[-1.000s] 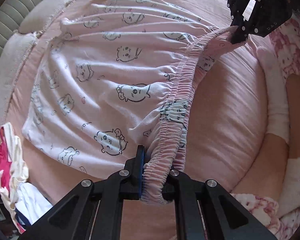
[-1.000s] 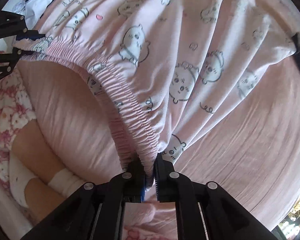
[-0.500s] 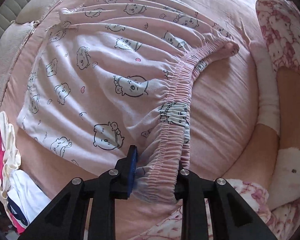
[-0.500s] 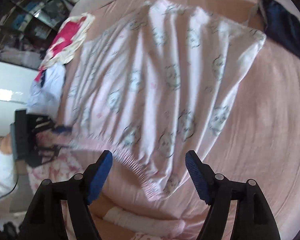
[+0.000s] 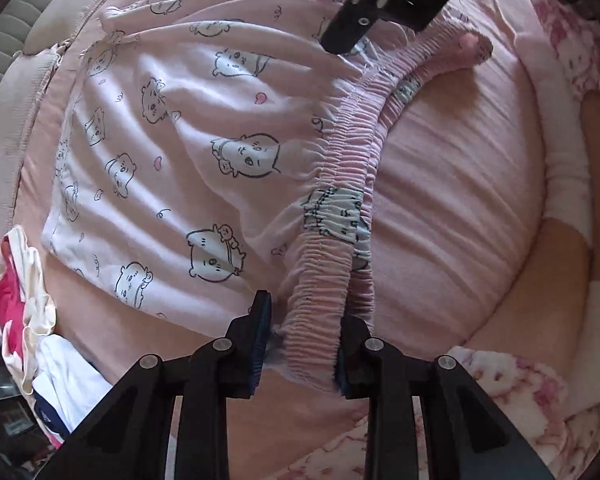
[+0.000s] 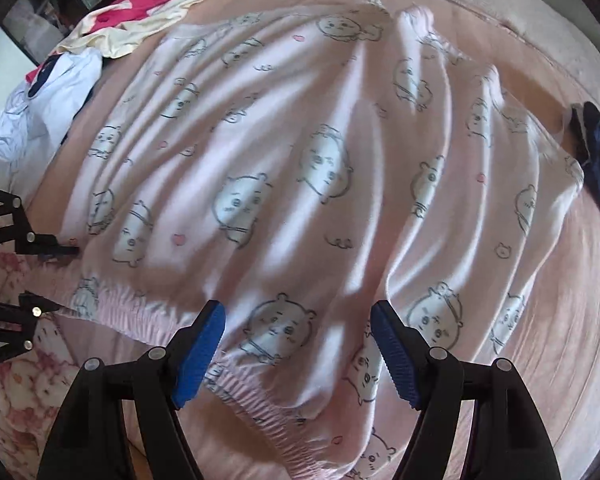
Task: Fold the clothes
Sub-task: 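Release the pants cuffs with both grippers and smooth the pants flat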
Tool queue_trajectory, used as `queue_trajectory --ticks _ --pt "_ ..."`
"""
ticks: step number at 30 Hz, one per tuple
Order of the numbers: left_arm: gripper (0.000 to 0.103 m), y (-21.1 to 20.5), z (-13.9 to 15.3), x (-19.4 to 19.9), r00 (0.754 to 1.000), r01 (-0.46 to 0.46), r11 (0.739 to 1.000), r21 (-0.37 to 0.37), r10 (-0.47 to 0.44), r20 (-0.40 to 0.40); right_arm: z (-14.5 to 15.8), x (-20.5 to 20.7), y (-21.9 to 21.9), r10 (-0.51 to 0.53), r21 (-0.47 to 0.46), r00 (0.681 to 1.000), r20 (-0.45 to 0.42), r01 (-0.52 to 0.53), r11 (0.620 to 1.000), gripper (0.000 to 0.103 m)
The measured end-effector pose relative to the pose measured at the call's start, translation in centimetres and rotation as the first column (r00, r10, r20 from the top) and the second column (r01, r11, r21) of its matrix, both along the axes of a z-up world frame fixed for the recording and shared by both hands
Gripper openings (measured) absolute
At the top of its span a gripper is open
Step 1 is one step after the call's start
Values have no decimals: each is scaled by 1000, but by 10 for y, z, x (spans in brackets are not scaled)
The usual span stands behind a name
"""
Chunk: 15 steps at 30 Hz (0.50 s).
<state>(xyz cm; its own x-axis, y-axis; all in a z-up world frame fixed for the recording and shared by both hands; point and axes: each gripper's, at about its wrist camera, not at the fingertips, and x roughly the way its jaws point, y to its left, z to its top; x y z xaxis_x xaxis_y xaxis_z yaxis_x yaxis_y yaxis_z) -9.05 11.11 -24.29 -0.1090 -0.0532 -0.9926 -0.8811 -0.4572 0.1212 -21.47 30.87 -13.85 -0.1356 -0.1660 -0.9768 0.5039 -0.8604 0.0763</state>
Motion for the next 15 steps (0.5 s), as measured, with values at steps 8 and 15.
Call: queue_trajectory --ticks 8,15 --pt "90 -19 27 -37 994 -92 988 125 84 68 -24 -8 38 -29 239 1000 1 28 971 75" --pt "86 -31 3 -118 927 -364 900 240 374 0 11 -32 51 -173 -79 984 -48 169 982 75"
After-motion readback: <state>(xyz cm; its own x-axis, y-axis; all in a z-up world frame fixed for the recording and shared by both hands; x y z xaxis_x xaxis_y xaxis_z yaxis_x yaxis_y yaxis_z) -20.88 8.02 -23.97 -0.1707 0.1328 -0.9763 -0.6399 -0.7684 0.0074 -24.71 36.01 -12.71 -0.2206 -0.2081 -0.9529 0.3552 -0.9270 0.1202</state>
